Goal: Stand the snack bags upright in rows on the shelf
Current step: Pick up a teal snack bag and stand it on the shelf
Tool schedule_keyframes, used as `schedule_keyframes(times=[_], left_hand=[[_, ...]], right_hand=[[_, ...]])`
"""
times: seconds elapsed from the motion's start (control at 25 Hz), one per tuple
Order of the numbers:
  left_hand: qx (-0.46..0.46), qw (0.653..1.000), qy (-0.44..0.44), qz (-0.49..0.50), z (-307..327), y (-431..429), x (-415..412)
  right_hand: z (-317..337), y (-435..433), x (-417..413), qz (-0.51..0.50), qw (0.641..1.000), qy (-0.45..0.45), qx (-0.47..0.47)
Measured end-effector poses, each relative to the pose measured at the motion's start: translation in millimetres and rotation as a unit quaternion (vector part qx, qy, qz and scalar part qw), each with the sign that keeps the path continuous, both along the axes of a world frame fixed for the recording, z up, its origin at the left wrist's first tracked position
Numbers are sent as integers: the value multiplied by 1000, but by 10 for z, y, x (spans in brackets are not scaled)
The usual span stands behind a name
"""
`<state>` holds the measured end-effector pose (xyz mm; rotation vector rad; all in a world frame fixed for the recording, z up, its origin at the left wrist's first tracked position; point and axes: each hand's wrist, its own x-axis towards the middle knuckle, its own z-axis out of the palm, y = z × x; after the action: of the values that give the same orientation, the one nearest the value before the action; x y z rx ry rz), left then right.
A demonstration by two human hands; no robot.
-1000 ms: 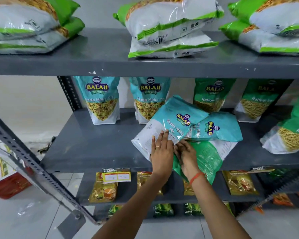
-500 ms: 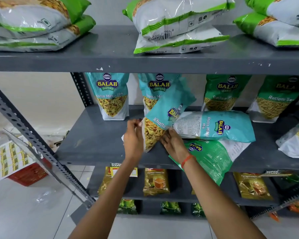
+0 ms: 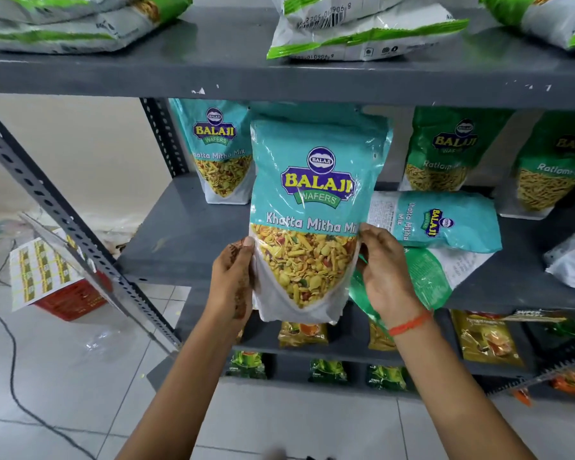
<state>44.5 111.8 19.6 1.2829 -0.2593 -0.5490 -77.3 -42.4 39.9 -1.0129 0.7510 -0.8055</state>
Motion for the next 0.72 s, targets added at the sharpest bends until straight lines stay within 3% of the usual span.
schedule_keyframes(times=[0.24, 0.48, 0.72], left_hand=[[-41, 999, 26, -4, 39, 73, -152], [-5, 998, -41, 50, -114, 315, 233], [146, 963, -129, 184, -217, 583, 982]], right_hand=[[82, 35, -76, 1, 999, -27, -30], [-111, 192, 386, 40, 998, -16, -53], [-411, 573, 1366, 11, 996, -32, -82]])
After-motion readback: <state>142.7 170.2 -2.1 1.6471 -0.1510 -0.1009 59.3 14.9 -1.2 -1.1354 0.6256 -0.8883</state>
